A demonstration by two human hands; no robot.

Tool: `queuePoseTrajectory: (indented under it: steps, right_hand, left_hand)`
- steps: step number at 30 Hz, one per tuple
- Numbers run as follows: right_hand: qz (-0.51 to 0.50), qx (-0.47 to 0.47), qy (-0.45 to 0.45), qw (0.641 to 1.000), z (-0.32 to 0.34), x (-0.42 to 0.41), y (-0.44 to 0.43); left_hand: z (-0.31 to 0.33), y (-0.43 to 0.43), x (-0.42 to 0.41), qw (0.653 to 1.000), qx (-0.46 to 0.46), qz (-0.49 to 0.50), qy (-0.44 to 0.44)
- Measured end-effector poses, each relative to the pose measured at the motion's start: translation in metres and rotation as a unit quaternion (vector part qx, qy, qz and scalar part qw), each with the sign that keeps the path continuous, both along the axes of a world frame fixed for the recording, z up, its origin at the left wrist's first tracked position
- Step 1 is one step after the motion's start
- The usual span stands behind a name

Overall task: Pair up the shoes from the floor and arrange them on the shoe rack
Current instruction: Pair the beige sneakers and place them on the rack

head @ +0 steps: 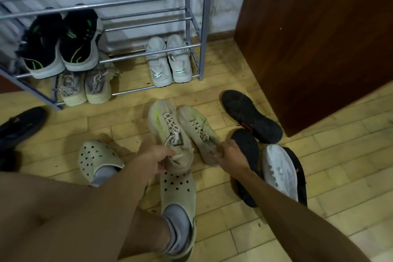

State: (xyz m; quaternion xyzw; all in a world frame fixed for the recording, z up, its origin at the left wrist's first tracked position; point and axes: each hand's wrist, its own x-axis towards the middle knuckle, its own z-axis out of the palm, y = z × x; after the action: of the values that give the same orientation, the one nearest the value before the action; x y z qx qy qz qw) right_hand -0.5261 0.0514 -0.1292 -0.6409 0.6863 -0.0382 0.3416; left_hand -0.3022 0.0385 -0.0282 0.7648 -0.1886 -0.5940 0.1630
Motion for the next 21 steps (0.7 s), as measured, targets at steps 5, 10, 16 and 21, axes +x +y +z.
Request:
queuePoseTrajectory:
  steps: [5,10,16,21]
  right_hand:
    - [-0.037,0.129,0.032,0.990,-0.011,-0.003,-0.027]
    - [0.004,0.173,0.137,0.975,-0.029,0.006,-0.049]
    - [0.061,0.259,0.119,0.957,-0.021,0.007,-0.071]
    - [-0.035,0.310,-0.063,0.948,0.015,0.004,-0.082]
  left_hand:
    - [-0.009,-0.006,-0.001,1.000,-0.026,0.005,-0.009]
    - [-0.021,-0.012,0.003,0.999,-0.017,-0.037,-0.030]
    - [-0.028,-0.022,0.008,0.994,-0.045,-0.076,-0.071]
    - [-0.016,-0.020,0.002,0.992,-0.075,-0.060,-0.084]
